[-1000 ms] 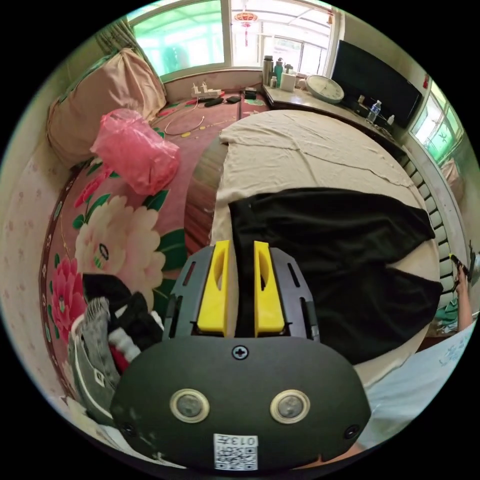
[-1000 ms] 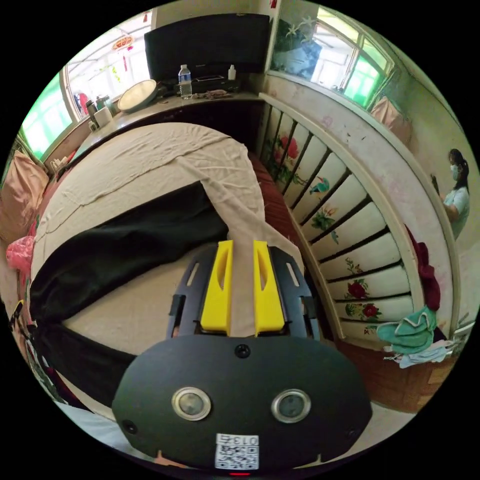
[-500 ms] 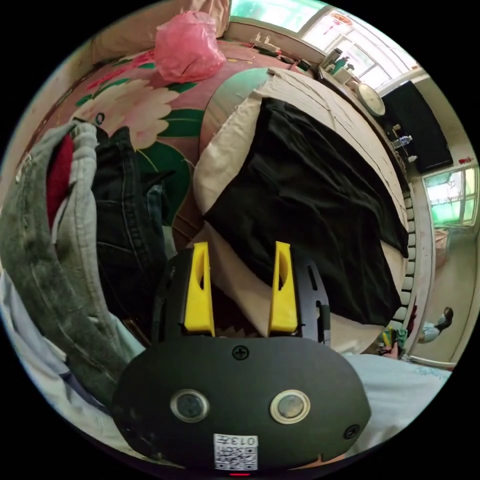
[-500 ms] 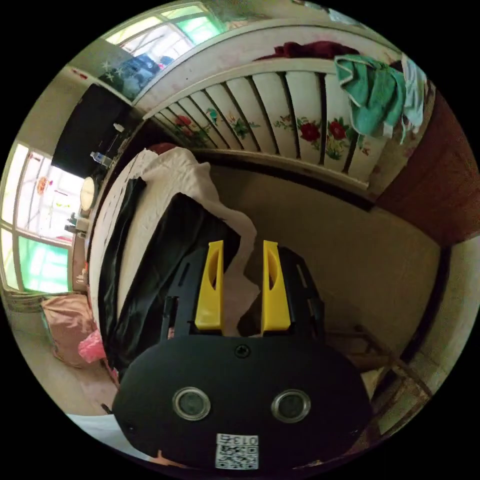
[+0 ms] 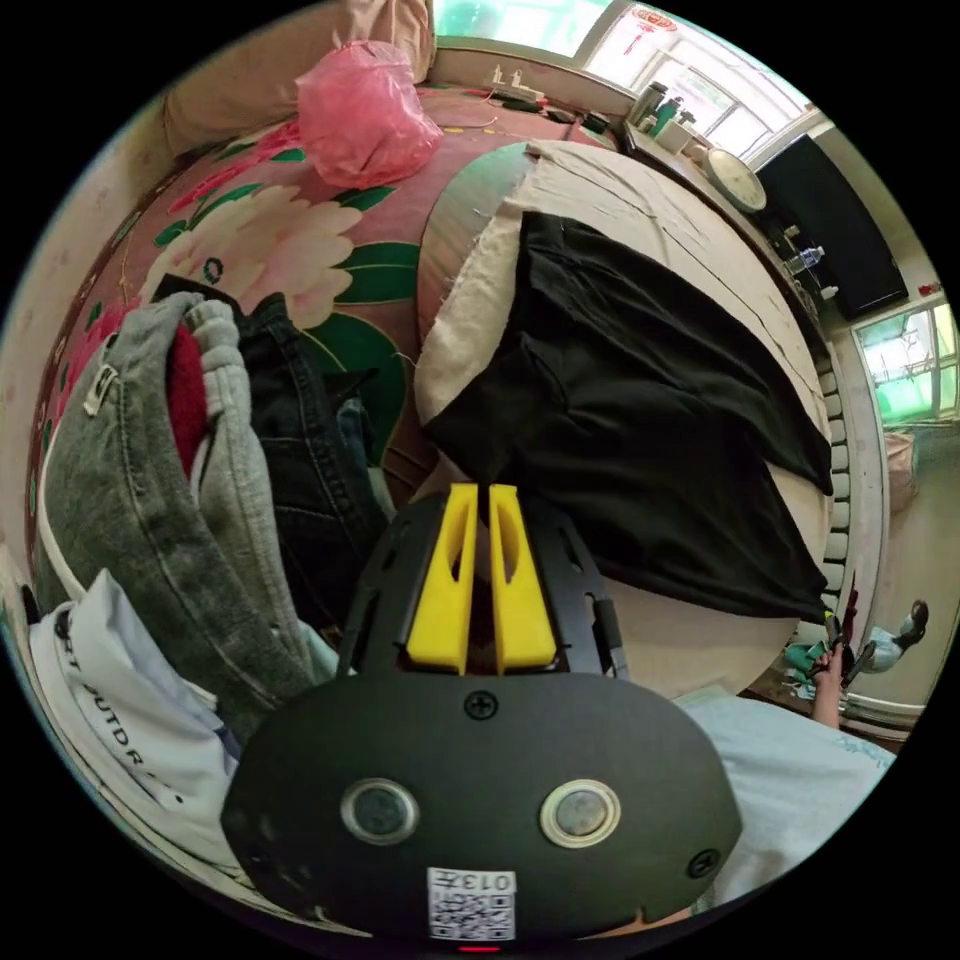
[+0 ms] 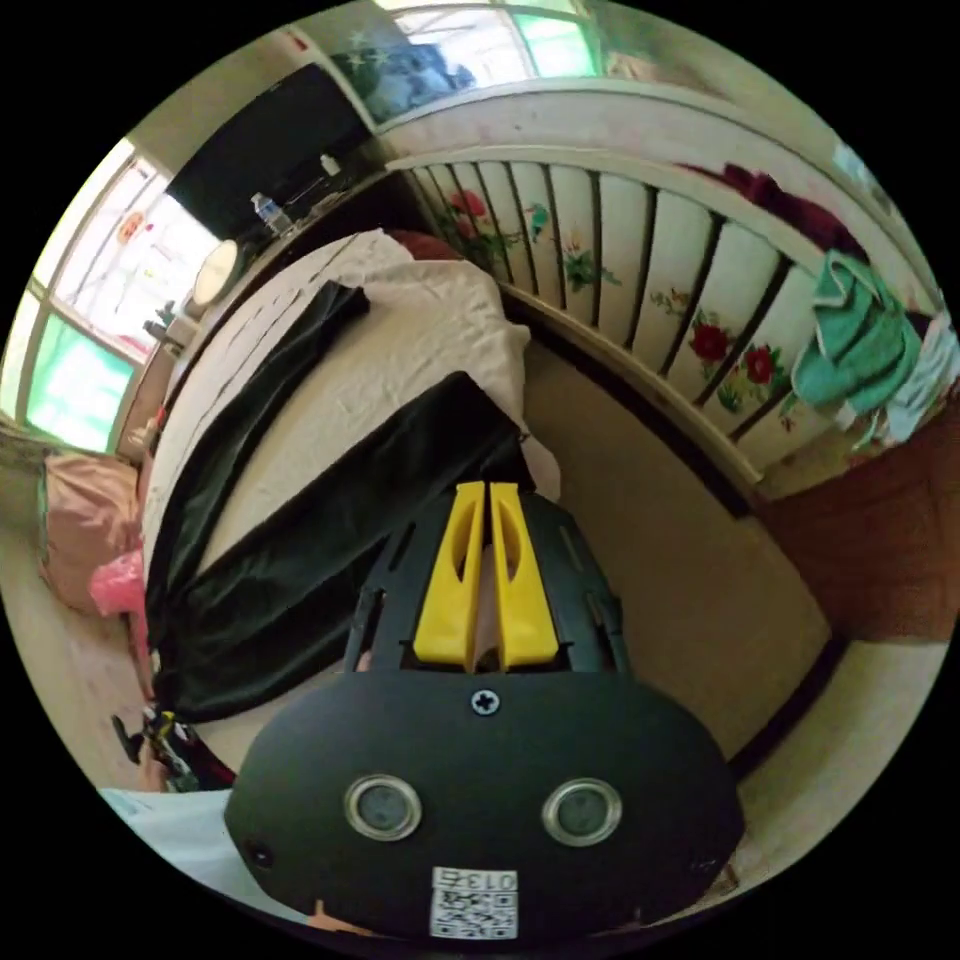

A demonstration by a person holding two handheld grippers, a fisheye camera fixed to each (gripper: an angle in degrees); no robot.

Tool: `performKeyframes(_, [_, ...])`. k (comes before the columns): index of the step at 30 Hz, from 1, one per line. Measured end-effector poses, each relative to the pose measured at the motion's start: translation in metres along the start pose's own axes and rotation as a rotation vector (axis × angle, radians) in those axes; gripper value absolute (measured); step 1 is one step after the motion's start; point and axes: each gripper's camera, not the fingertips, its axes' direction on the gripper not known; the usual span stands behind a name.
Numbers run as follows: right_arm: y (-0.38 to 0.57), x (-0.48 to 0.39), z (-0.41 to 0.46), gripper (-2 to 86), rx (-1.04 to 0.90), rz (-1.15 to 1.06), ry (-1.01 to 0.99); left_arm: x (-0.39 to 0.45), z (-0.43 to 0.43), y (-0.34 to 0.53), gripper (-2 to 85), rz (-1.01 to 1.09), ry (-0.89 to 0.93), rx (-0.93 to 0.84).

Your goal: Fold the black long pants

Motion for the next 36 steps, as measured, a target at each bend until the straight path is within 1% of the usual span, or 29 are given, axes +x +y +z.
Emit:
performKeyframes(1, [0.000,-0.003,0.003,1.4,-0.006,-0.009,0.010,0.000,-0.002,0.002,1.5,-0.004,-0.011,0.016])
performKeyframes(3, [0.002,-0.006,0.029,2.1,-0.120,0.000,0.042,-0.004,0.003,0.004,1.8,-0.027,0.010,0.011])
performKeyframes(6, [0.013,0.002,0.057,5.0,-0.249,0.037,0.062,-0.007,0.017,0.011,3.4,-0.063,0.081,0.003])
performKeyframes(7, [0.015,0.004,0.059,5.8,-0.257,0.046,0.058,-0.005,0.020,0.015,4.5,-0.059,0.112,0.004])
performKeyframes(10, [0.021,0.009,0.040,6.6,-0.184,0.114,0.067,0.003,0.012,0.029,6.2,-0.039,0.111,0.000])
performKeyframes(11, [0.022,0.004,0.026,6.6,-0.121,0.111,0.097,0.010,0.004,0.037,6.0,-0.021,0.093,0.013])
performKeyframes(12, [0.023,-0.009,0.015,6.4,-0.058,0.091,0.136,0.015,-0.001,0.040,5.7,-0.009,0.064,0.026])
performKeyframes(13, [0.023,-0.017,0.011,6.5,-0.033,0.068,0.145,0.034,-0.011,0.047,4.9,0.062,-0.023,0.078])
performKeyframes(14, [0.021,-0.041,0.009,6.6,0.004,-0.006,0.141,0.060,-0.016,0.050,3.6,0.168,-0.103,0.118])
performKeyframes(15, [0.020,-0.069,0.012,6.6,0.023,-0.095,0.141,0.075,-0.015,0.051,3.3,0.221,-0.133,0.129])
performKeyframes(16, [0.020,-0.085,0.016,6.6,0.027,-0.143,0.144,0.105,-0.009,0.050,2.7,0.326,-0.173,0.143])
performKeyframes(17, [0.020,-0.117,0.027,6.6,0.033,-0.243,0.149,0.136,0.001,0.046,2.3,0.426,-0.216,0.146])
performKeyframes(18, [0.021,-0.150,0.041,6.5,0.032,-0.337,0.162,0.151,0.006,0.043,2.1,0.465,-0.242,0.147])
performKeyframes(20, [0.023,-0.193,0.065,6.1,0.005,-0.449,0.185,0.199,0.032,0.031,1.3,0.586,-0.320,0.146])
performKeyframes(21, [0.024,-0.215,0.080,5.7,-0.021,-0.503,0.188,0.208,0.038,0.028,1.1,0.607,-0.336,0.144])
performKeyframes(23, [0.025,-0.240,0.100,4.7,-0.061,-0.557,0.194,0.232,0.065,0.016,0.7,0.664,-0.401,0.102])
performKeyframes(25, [0.025,-0.256,0.119,3.6,-0.094,-0.596,0.221,0.236,0.082,0.009,0.4,0.654,-0.454,0.073])
performKeyframes(27, [0.024,-0.264,0.142,2.1,-0.143,-0.599,0.236,0.232,0.096,0.002,0.1,0.624,-0.447,0.041])
performKeyframes(28, [0.023,-0.265,0.147,1.7,-0.162,-0.599,0.237,0.228,0.102,-0.001,0.0,0.597,-0.420,0.014])
performKeyframes(29, [0.024,-0.267,0.153,1.1,-0.164,-0.615,0.209,0.226,0.100,0.000,-0.1,0.583,-0.384,0.062])
performKeyframes(32, [0.017,-0.271,0.160,0.3,-0.202,-0.604,0.219,0.221,0.102,0.000,-0.3,0.551,-0.309,0.068])
performKeyframes(33, [0.012,-0.271,0.155,0.2,-0.171,-0.586,0.235,0.220,0.102,-0.001,-0.3,0.545,-0.297,0.039])
performKeyframes(34, [0.008,-0.270,0.151,0.1,-0.136,-0.570,0.238,0.215,0.098,-0.005,-0.3,0.499,-0.311,-0.026])
performKeyframes(36, [-0.014,-0.267,0.134,0.1,-0.025,-0.521,0.234,0.205,0.074,-0.006,-0.4,0.420,-0.293,0.066])
